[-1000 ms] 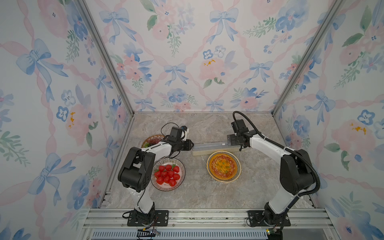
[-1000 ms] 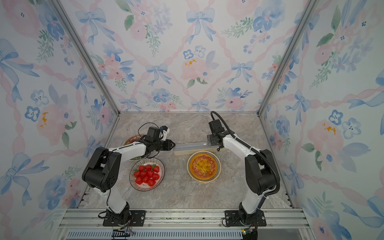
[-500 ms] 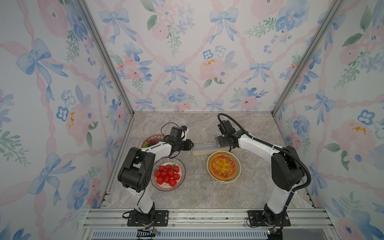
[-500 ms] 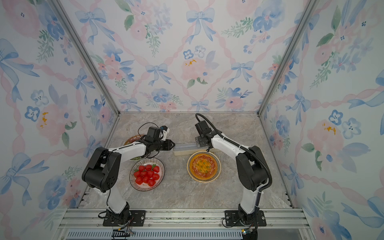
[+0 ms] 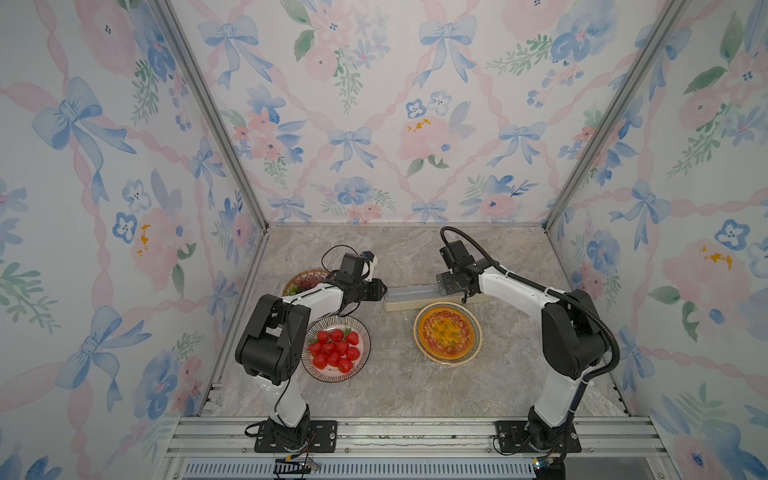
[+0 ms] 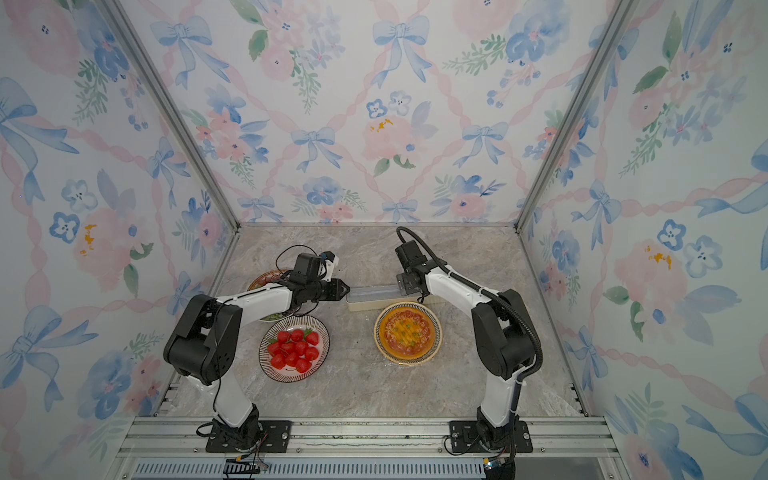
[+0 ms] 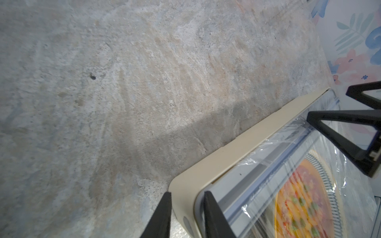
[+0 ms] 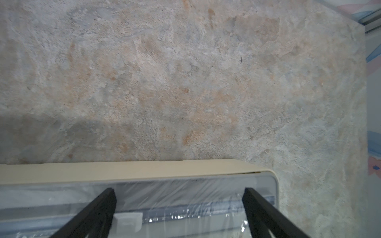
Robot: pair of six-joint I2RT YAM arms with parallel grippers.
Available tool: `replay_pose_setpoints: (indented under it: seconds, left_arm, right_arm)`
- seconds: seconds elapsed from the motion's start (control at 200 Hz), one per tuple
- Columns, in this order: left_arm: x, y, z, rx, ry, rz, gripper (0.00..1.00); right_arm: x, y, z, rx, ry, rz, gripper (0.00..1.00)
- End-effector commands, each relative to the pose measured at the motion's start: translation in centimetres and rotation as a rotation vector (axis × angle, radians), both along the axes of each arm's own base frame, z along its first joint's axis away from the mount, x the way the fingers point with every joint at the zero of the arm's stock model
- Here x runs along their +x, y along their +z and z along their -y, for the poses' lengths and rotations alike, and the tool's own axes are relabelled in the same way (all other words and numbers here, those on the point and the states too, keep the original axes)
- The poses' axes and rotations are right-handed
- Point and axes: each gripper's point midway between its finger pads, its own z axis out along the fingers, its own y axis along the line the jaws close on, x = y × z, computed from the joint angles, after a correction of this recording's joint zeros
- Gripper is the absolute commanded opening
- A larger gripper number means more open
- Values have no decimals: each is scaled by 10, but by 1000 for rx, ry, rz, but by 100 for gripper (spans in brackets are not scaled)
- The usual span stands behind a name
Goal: Wrap the plate with plastic wrap
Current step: Tear off the plastic wrap from the plastic wrap cutting box.
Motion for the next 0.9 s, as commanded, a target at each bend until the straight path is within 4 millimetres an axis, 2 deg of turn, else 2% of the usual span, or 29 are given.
replay_pose_setpoints:
  seconds: [0.0, 0.895]
  left_arm:
    - [-28, -42, -24, 124, 37, -151, 29]
    - [-27, -42, -25, 132, 45, -149, 29]
  right_arm:
    - [-6, -3, 22, -47, -29, -24, 98]
    - [-14, 3, 144, -79, -286, -36, 98]
